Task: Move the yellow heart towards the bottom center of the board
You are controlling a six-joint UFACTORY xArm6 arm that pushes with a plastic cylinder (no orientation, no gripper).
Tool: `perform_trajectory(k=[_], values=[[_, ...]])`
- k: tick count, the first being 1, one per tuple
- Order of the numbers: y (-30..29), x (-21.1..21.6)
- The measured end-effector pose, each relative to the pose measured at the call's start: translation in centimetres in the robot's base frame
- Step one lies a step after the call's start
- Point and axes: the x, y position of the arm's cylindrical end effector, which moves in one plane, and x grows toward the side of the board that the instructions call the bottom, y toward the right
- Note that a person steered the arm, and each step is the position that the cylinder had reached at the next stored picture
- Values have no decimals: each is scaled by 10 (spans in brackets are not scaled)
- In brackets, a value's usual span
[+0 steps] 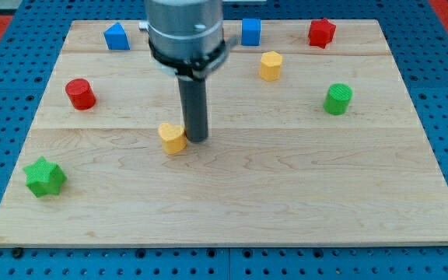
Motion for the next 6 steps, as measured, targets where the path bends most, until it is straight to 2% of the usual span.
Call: perform_trajectory(k=[2,3,5,6], values=[[-38,-6],[-40,18],[1,74],[20,85]])
